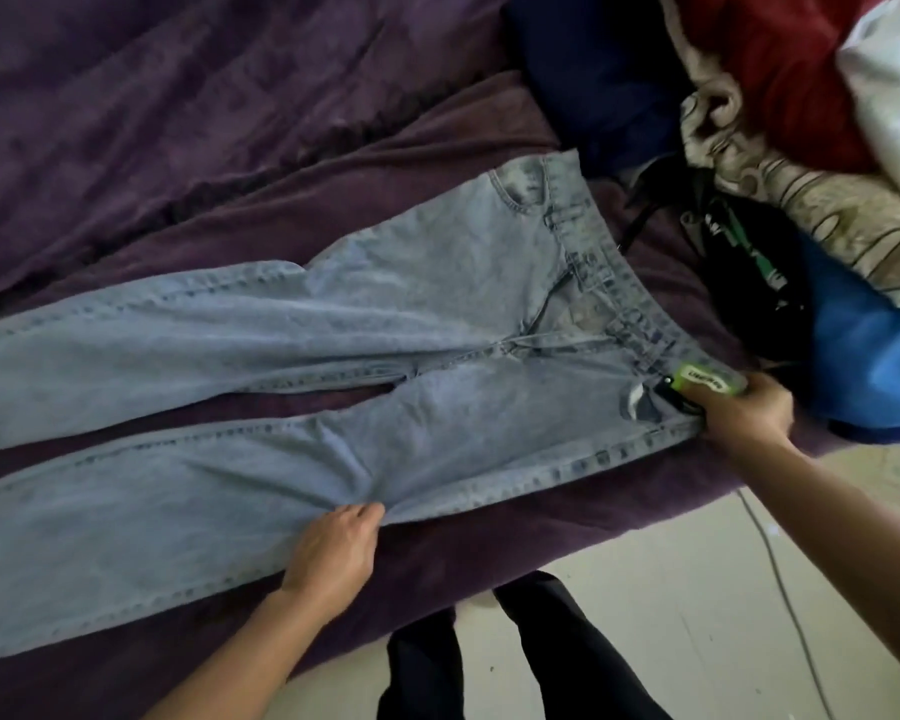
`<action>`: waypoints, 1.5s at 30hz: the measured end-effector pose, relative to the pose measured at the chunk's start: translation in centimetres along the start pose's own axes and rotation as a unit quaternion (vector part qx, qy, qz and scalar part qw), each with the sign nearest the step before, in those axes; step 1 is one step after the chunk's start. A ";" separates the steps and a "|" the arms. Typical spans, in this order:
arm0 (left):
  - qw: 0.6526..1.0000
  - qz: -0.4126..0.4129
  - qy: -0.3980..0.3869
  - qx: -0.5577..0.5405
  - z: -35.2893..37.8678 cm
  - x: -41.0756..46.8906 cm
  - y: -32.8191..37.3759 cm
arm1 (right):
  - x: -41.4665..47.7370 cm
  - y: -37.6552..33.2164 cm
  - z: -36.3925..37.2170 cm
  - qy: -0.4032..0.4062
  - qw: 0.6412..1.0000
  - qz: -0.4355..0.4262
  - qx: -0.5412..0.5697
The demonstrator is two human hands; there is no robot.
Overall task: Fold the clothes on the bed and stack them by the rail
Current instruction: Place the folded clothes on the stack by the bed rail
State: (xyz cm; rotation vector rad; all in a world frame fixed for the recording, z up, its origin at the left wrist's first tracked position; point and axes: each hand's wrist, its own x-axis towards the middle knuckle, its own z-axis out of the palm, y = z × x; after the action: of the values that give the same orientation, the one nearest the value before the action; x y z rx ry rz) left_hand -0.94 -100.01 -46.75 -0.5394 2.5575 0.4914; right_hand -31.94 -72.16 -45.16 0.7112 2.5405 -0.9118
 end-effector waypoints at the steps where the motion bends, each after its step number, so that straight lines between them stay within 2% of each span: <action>1: 1.000 -0.012 -0.022 0.004 -0.7 -0.3 -0.4 | -0.3 -0.4 -0.3 -0.023 1.000 0.008 0.018; 3: 0.999 -0.036 0.012 -0.025 -3.2 0.5 -1.7 | -0.5 -2.5 -0.2 -0.069 0.992 0.024 0.098; 7: 0.984 -0.078 0.151 -0.061 -10.7 5.8 -5.9 | 0.0 -10.3 1.9 -0.162 0.964 0.018 0.211; 9: 0.978 -0.098 0.175 -0.049 -14.2 9.5 -8.2 | 0.5 -15.3 3.8 -0.216 0.948 0.000 0.232; 12: 0.960 -0.161 0.220 -0.058 -17.6 14.5 -10.2 | 1.2 -21.9 6.9 -0.250 0.927 0.023 0.279; 14: 0.937 -0.230 0.250 -0.080 -18.1 16.6 -10.1 | 1.9 -23.8 8.6 -0.273 0.919 0.005 0.283; 15: 0.929 -0.245 0.264 -0.083 -17.8 16.9 -9.5 | 2.4 -23.9 9.2 -0.268 0.927 -0.011 0.261; 17: 0.933 -0.204 0.290 -0.062 -15.7 16.3 -7.9 | 3.6 -22.5 10.0 -0.206 0.965 -0.084 0.140; 19: 0.953 -0.149 0.262 -0.018 -12.4 14.6 -6.4 | 4.8 -20.3 10.6 -0.138 0.973 -0.185 -0.012; 20: 0.967 -0.144 0.210 0.000 -10.6 13.8 -6.0 | 5.3 -19.2 10.9 -0.136 0.970 -0.199 -0.040; 22: 0.983 -0.165 0.077 0.009 -7.2 12.6 -6.5 | 5.9 -18.0 11.8 -0.162 0.971 -0.173 -0.030; 24: 0.985 -0.171 0.000 0.007 -4.9 12.4 -7.6 | 6.4 -17.7 12.8 -0.172 0.974 -0.148 -0.029; 28: 0.987 -0.161 0.012 0.012 -4.9 12.6 -8.0 | 7.0 -18.4 12.6 -0.228 0.966 -0.116 0.046; 31: 0.983 -0.168 0.067 -0.010 -6.2 11.9 -7.8 | 7.8 -18.1 9.7 -0.188 0.970 -0.138 0.067; 32: 0.981 -0.173 0.083 -0.014 -6.6 11.5 -8.0 | 7.9 -17.9 8.5 -0.164 0.974 -0.149 0.046; 34: 0.978 -0.183 0.100 -0.002 -7.3 10.4 -8.8 | 8.0 -17.2 6.8 -0.110 0.974 -0.186 -0.075; 36: 0.976 -0.194 0.100 0.018 -7.6 9.0 -10.0 | 7.0 -16.8 6.2 -0.065 0.940 -0.240 -0.235; 38: 0.971 -0.211 0.107 0.029 -7.9 7.2 -11.6 | 4.5 -16.7 7.1 -0.018 0.889 -0.328 -0.319; 41: 0.965 -0.233 0.117 0.036 -8.0 5.1 -13.8 | -0.9 -17.1 9.7 0.004 0.828 -0.455 -0.328; 45: 0.957 -0.265 0.100 0.054 -7.7 2.0 -19.5 | -10.9 -17.7 16.7 -0.071 0.762 -0.546 -0.341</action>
State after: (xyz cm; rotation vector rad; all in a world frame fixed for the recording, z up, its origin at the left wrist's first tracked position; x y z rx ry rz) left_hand 3.43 -120.57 -46.16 -1.2387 2.4562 0.1070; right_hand -30.48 -98.81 -43.56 -1.1213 2.7014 -0.1537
